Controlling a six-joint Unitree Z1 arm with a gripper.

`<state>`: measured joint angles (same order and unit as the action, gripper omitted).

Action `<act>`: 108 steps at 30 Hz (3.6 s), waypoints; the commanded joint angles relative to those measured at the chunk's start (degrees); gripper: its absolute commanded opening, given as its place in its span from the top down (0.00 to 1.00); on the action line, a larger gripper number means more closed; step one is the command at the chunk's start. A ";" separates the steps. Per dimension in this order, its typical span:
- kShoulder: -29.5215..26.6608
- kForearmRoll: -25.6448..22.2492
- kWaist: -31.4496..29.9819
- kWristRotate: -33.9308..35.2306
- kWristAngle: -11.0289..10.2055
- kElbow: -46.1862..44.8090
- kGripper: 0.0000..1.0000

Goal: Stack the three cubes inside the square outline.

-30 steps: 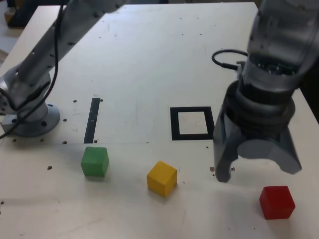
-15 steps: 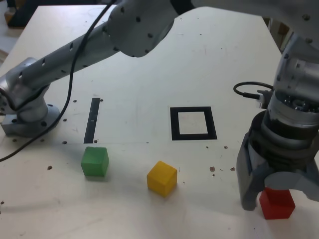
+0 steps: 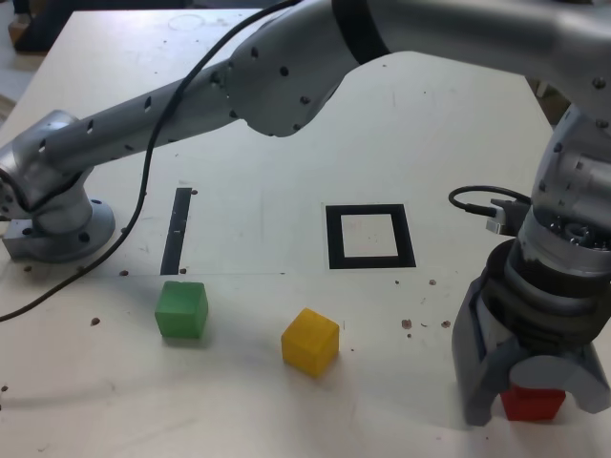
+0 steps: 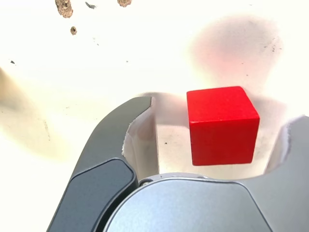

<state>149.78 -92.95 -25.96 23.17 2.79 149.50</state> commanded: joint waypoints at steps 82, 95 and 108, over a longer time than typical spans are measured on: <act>-32.92 28.38 21.49 -18.89 -1.11 -63.26 0.71; -31.91 31.35 22.83 -19.22 -1.24 -65.42 0.71; -31.86 31.90 23.49 -19.38 -1.61 -66.04 0.02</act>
<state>117.65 -61.16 -2.55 3.83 1.25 83.55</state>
